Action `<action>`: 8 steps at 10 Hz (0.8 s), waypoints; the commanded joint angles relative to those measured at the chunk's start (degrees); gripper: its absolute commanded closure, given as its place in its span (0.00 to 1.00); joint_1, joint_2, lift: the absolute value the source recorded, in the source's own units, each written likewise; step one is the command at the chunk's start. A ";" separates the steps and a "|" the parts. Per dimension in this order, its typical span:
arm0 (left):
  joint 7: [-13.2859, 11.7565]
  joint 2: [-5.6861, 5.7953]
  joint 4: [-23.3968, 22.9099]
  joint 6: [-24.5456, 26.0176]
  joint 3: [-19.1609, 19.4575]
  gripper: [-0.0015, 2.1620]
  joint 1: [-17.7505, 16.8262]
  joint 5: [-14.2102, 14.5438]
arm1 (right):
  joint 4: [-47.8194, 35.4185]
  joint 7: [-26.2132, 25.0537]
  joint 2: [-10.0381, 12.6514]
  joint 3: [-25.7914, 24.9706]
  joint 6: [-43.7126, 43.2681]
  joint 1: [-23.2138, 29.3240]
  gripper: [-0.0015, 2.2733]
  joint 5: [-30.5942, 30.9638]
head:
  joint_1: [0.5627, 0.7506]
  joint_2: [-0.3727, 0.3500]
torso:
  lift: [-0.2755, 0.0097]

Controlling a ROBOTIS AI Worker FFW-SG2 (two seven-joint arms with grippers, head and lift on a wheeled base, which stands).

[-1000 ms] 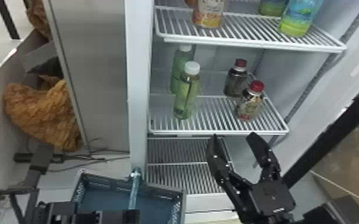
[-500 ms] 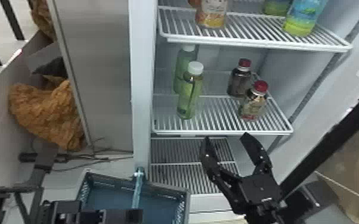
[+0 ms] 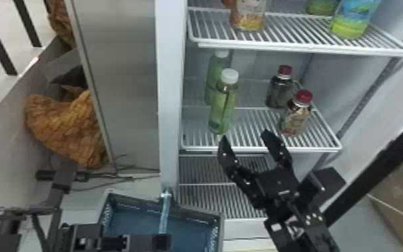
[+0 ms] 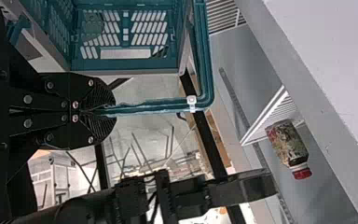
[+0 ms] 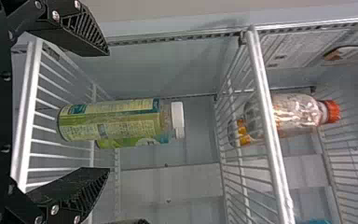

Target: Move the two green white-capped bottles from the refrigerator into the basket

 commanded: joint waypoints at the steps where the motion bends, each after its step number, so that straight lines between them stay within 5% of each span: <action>1: 0.00 0.00 0.00 0.03 0.20 0.55 0.22 0.15 | 2.92 0.58 0.00 0.70 1.68 -4.05 0.07 0.60 | 0.70 0.35 | 0.04; 8: 0.00 0.00 0.00 0.03 0.20 0.55 0.22 0.26 | 16.00 0.58 1.14 1.27 3.36 -17.27 0.07 4.48 | 0.70 0.39 | 0.04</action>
